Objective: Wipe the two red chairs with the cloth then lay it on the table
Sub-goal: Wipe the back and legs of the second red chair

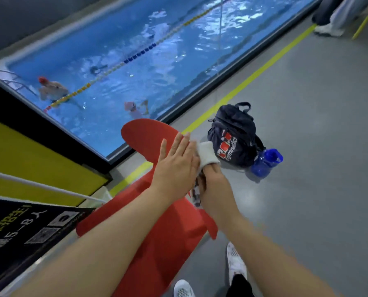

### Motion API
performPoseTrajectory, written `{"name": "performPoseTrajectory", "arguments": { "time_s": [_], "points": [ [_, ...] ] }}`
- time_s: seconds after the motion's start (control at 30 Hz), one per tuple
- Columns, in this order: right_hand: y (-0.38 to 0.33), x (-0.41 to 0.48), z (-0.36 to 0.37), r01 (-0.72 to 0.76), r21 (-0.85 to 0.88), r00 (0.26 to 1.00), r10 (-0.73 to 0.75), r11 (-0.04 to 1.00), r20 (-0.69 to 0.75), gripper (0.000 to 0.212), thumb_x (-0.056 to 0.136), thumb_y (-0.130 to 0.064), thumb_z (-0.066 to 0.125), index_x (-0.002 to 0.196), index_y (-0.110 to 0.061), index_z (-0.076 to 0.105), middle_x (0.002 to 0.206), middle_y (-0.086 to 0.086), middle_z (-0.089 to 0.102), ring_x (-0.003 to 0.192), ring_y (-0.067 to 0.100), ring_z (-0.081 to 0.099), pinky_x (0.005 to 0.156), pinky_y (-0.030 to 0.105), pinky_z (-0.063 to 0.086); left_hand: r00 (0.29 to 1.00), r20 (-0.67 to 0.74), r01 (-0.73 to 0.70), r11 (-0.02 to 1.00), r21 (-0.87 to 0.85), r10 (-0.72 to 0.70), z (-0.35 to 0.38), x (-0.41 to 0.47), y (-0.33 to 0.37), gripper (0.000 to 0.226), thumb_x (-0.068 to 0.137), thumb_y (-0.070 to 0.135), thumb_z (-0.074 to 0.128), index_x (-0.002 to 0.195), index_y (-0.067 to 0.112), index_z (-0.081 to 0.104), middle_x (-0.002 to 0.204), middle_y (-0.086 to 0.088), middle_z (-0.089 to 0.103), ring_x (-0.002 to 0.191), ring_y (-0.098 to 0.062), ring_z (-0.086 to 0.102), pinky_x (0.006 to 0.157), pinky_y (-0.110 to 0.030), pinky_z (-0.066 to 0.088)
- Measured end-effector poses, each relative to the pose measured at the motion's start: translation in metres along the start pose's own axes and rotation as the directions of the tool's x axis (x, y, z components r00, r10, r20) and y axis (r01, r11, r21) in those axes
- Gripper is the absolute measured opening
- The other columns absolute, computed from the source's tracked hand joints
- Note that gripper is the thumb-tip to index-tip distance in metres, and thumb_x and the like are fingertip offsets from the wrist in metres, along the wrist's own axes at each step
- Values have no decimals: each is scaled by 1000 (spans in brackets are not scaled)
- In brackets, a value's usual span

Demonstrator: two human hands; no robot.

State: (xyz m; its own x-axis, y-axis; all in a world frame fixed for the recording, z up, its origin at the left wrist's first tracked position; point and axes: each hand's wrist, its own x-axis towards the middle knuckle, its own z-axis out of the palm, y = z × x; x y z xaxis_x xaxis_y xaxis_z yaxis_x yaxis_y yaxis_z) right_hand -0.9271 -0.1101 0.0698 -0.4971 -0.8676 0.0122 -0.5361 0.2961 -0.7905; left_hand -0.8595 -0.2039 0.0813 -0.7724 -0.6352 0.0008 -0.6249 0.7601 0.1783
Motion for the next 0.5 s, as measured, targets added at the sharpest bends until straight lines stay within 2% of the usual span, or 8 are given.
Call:
{"name": "performPoseTrajectory", "arguments": {
  "time_s": [0.03,0.17,0.27,0.33,0.4,0.5],
  "points": [
    [-2,15,0,64,-52,998,-63,997,15,43,88,1,48,131,0,46,123,23,55,93,37,61,67,25,43,998,-15,54,998,-32,-54,-1,4,-4,57,92,38,11,144,15,21,156,-4,13,144,-17,2,116,-44,-7],
    [-9,74,5,245,-275,960,-193,930,203,59,88,-5,52,143,-7,30,142,14,39,117,33,52,86,32,45,970,-34,235,964,-125,-241,-4,17,-27,52,97,40,21,145,20,16,156,2,11,144,-13,-1,113,-40,-13],
    [-13,115,15,431,-414,867,-240,802,437,87,77,-9,69,146,-5,17,146,13,32,131,28,37,104,29,36,945,-39,313,936,-162,-323,-3,23,-40,53,97,42,19,145,22,12,157,4,8,144,-12,-3,112,-38,-17],
    [-21,142,24,518,-451,797,-218,727,564,96,74,-11,72,147,-3,10,148,15,27,136,29,27,111,31,28,923,-42,369,912,-179,-382,-4,25,-48,56,96,47,15,146,22,10,157,4,6,143,-12,-5,111,-39,-18],
    [-30,164,35,554,-448,756,-199,702,623,88,78,-10,68,146,-4,14,147,17,28,135,31,30,109,36,33,904,-26,413,888,-200,-427,-7,26,-54,65,91,56,6,146,22,7,157,4,4,143,-11,-7,111,-40,-20],
    [-46,187,49,558,-443,748,-193,702,635,65,87,-9,61,140,-4,25,141,19,37,123,35,46,90,40,44,866,-14,488,850,-199,-501,-10,24,-61,75,82,62,-2,146,23,4,157,3,2,143,-10,-10,109,-40,-23]
  ]
}}
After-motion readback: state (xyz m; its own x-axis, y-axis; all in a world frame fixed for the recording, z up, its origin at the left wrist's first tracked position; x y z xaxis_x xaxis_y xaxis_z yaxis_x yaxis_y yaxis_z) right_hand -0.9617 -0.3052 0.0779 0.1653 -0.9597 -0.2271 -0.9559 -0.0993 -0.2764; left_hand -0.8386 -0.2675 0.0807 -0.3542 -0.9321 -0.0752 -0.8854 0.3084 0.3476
